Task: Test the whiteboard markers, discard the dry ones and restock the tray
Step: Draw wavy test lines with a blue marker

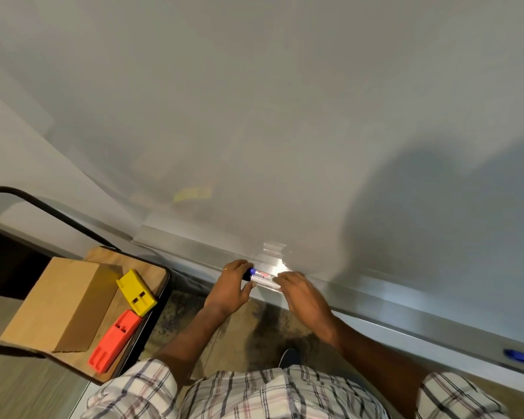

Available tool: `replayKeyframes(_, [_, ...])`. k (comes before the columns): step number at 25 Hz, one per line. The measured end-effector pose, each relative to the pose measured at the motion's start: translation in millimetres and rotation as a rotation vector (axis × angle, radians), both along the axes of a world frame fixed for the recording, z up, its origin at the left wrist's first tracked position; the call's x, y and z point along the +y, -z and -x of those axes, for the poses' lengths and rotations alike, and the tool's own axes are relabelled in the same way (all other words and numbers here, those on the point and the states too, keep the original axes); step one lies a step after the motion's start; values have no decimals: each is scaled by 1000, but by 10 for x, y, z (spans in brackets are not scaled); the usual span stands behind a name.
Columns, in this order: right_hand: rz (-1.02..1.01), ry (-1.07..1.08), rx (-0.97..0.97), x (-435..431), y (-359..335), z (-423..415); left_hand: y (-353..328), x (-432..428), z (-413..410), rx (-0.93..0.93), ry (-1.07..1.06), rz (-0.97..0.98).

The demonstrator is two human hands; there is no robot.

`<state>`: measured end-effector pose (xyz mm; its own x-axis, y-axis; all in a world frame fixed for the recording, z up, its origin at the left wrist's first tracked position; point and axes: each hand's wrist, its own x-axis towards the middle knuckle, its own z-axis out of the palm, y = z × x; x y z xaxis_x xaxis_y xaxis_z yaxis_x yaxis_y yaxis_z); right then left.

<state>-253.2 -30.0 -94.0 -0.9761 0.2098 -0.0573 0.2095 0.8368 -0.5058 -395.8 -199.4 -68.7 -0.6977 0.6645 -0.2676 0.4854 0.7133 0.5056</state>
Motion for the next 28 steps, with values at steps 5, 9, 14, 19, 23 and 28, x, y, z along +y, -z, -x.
replayKeyframes(5, [-57, 12, 22, -11, 34, -95, 35, 16, -87, 14, 15, 13])
replayKeyframes(9, [-79, 13, 20, 12, 69, -154, 30, 35, -136, 15, 6, 16])
replayKeyframes(14, [-195, -56, 102, 75, 84, -255, 16, 25, -210, 60, 24, -4])
replayKeyframes(19, [-268, -117, 139, 195, 146, -525, -22, 79, -435, 185, 127, -31])
replayKeyframes(23, [-295, 0, 193, 223, 18, -914, -53, 230, -754, 181, 237, -39])
replayKeyframes(28, [-227, 204, 135, 311, -210, -1613, -31, 568, -1324, 215, 368, -83])
